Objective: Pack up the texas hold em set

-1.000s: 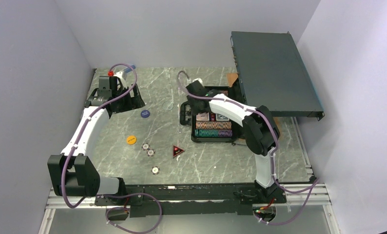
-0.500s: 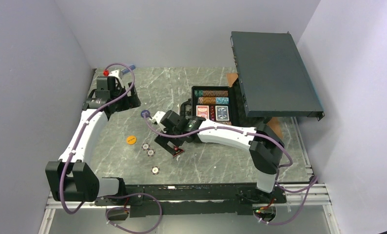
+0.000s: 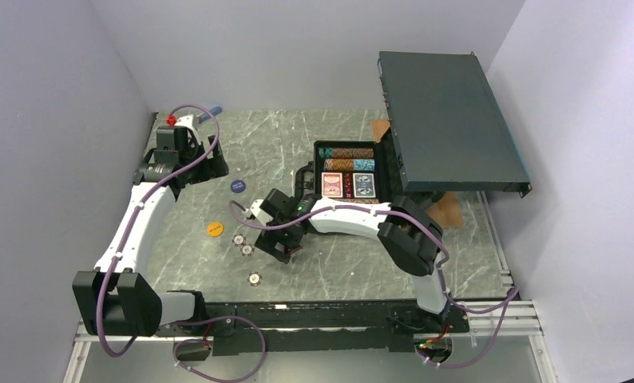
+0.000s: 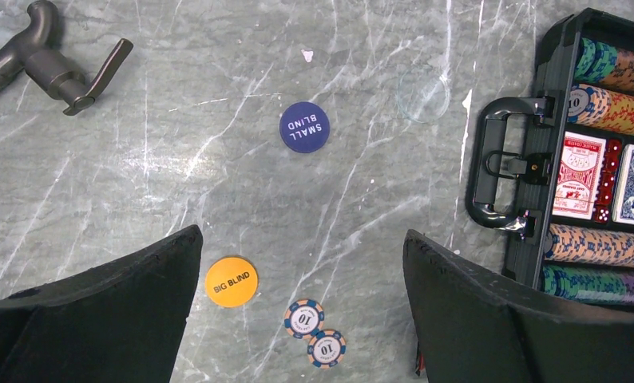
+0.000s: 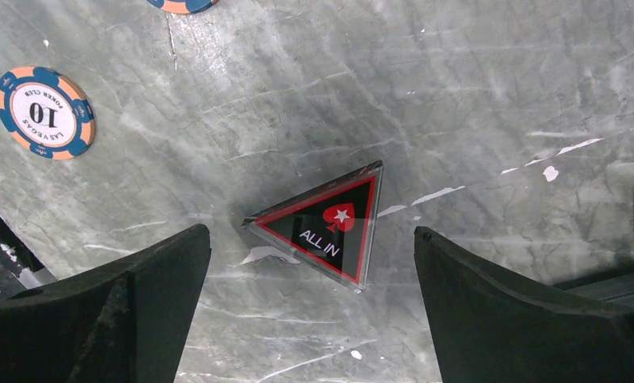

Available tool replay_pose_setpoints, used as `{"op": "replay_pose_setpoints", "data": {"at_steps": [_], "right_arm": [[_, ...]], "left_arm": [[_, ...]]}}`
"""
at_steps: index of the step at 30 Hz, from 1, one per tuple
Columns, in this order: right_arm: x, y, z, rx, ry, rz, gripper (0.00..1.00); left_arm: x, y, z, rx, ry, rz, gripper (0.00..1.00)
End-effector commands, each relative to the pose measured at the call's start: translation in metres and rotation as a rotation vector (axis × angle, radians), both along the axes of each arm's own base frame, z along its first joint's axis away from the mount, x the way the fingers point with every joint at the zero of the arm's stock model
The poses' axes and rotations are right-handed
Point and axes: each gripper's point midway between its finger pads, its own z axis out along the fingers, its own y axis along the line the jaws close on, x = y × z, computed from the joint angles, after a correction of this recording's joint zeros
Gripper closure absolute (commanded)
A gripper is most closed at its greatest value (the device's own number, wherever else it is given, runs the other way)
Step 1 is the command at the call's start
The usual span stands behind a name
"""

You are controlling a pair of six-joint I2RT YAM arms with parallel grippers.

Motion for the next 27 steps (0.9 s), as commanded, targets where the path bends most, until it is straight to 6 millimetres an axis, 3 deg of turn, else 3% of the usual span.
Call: {"op": "replay_pose_setpoints", "data": {"at_steps": [1,12,27], "right_arm": [[0.006,0.006,0.004,0.021,-0.019,0.008,0.0],[0.001,-0.005,-0.012,-0.022,-0.004,-0.01,0.04],[-0.001,0.003,-0.02,-0.028,0.012,-0.034,0.14]], "left_arm": [[0.004,-0.002,0.011,-0.008,-0.051,-0.003,0.03],[0.006,-0.003,0.01,-0.014,-0.046,-0.009,0.03],[0.006,-0.004,0.008,-0.018,-0.039,-0.013,0.03]]}}
